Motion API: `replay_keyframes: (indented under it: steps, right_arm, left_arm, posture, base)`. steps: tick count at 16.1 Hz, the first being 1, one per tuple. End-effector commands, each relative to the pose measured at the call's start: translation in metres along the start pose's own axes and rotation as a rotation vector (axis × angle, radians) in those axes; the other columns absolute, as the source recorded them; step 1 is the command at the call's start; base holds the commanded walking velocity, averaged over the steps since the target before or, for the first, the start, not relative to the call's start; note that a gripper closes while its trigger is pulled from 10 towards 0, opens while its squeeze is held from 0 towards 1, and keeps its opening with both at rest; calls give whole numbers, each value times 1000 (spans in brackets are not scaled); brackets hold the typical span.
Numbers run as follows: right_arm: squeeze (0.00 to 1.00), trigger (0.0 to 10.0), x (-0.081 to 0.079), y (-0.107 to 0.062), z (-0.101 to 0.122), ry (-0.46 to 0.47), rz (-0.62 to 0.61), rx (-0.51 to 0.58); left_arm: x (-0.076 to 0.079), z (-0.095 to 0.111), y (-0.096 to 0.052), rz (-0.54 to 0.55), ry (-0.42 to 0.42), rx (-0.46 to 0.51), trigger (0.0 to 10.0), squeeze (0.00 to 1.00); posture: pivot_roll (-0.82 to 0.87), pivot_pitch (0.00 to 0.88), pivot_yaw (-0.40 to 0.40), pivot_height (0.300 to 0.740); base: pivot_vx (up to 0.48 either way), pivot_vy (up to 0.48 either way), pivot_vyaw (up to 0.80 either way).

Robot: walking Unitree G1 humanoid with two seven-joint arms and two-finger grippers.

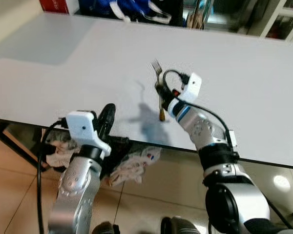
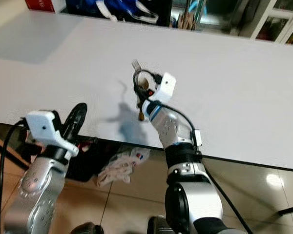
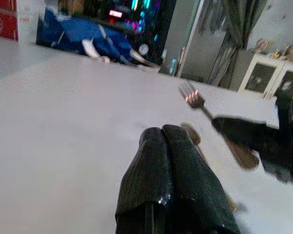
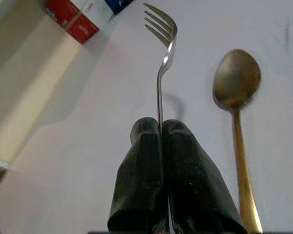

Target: Setting the table

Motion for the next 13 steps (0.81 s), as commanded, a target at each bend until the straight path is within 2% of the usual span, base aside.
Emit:
replay_keyframes:
  steps: [1,3,5,7,11,13]
  right_arm:
    - [0,10000,0,1,16,20,15,59]
    - [0,10000,11,-1,23,18,-25,71]
    - [0,10000,28,-4,32,14,-79,89]
    - [0,10000,33,-6,35,17,-83,87]
    - [0,10000,25,-7,19,83,13,51]
    - [0,10000,25,-5,17,96,4,47]
  left_arm:
    - [3,7,-4,-1,18,2,10000,0]
    - [3,9,-10,7,26,-12,10000,0]
    - [3,8,-15,1,41,-38,10000,0]
    - [4,9,-16,2,39,-45,10000,0]
    - [8,10,-15,-5,33,-53,10000,0]
    - [9,11,-14,-9,34,-54,10000,0]
  posture:
    - [-41,245,-15,740]
    - [-37,260,-10,740]
    - [-33,291,-5,740]
    - [-39,303,-4,740]
    - [-34,297,-4,740]
    - [-31,295,-4,740]
  base:
    - [0,0,0]
    - [0,0,0]
    - [0,0,0]
    - [0,0,0]
    - [0,0,0]
    - [0,0,0]
Point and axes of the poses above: a point about 5 cm out from each wrist's last joint towards the gripper, its own y axis pointing out of the wrist towards the gripper, its own z axis along the axis of the wrist's last joint, x = y × z, the point moved 2 cm from there along y, pointing out of the wrist towards the gripper, and after that the axes turned 3 degrees about -y, right-handed, at the moved point
